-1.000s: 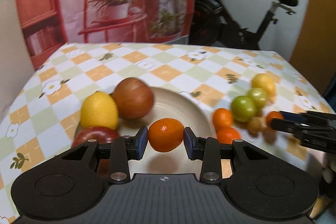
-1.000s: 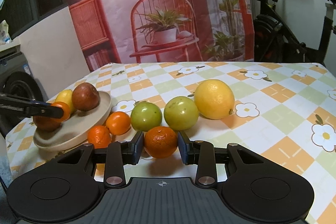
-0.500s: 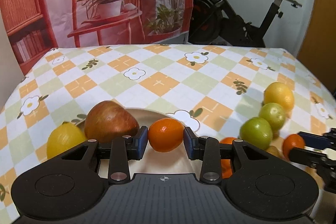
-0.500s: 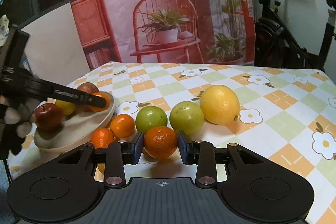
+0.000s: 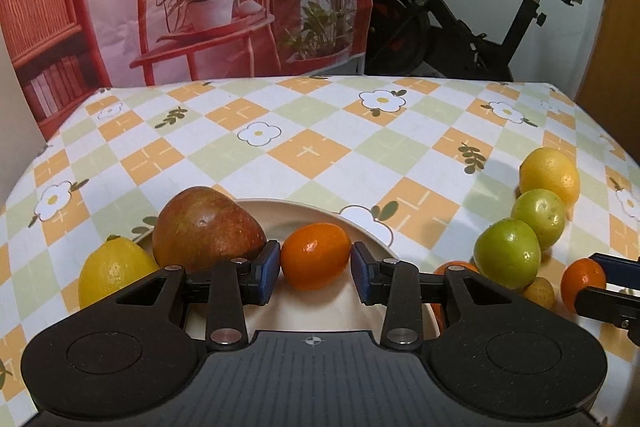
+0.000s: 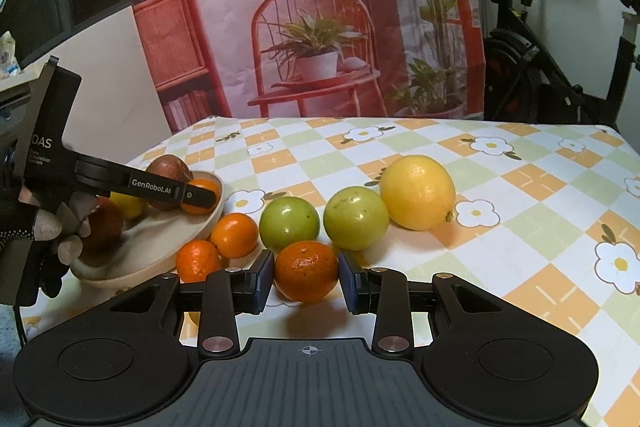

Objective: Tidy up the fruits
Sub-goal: 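Carry the tangerine with the left tool onto the plate, release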

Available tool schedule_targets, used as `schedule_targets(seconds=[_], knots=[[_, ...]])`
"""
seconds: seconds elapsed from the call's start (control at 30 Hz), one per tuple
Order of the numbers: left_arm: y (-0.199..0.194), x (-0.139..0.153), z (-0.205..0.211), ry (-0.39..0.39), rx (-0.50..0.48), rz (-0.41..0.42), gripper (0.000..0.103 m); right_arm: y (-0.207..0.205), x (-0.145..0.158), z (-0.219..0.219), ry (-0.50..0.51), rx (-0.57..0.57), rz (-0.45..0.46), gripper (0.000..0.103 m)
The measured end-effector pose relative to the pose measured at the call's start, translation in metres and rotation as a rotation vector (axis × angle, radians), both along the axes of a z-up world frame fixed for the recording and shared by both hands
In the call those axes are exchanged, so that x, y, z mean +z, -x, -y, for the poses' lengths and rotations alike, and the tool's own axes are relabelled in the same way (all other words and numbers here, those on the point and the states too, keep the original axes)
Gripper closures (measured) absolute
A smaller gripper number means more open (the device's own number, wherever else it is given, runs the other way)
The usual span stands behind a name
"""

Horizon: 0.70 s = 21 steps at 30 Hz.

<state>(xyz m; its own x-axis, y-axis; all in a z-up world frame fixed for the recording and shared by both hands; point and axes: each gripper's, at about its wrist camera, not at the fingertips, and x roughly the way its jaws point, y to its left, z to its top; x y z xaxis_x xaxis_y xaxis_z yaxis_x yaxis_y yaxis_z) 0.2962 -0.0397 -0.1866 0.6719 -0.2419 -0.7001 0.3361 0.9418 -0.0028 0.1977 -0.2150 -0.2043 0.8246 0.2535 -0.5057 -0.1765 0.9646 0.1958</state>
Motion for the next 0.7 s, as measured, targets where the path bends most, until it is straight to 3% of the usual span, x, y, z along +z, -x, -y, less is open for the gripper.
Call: schedule_targets(seconds=[0.17,0.43,0.7], knots=[[0.000,0.013,-0.012,0.057,-0.028,-0.005,0.062,-0.003,0.011,-0.010,0.022,0.029,0.012,0.071],[0.009,0.051,-0.052,0.154,-0.004,0.063,0.061,-0.025,0.033,-0.047,0.070,0.130,0.032,0.071],[0.020,0.069,-0.098,0.154,0.067,0.114,0.061,-0.068,0.040,-0.125,0.131,0.308,0.010,0.071]])
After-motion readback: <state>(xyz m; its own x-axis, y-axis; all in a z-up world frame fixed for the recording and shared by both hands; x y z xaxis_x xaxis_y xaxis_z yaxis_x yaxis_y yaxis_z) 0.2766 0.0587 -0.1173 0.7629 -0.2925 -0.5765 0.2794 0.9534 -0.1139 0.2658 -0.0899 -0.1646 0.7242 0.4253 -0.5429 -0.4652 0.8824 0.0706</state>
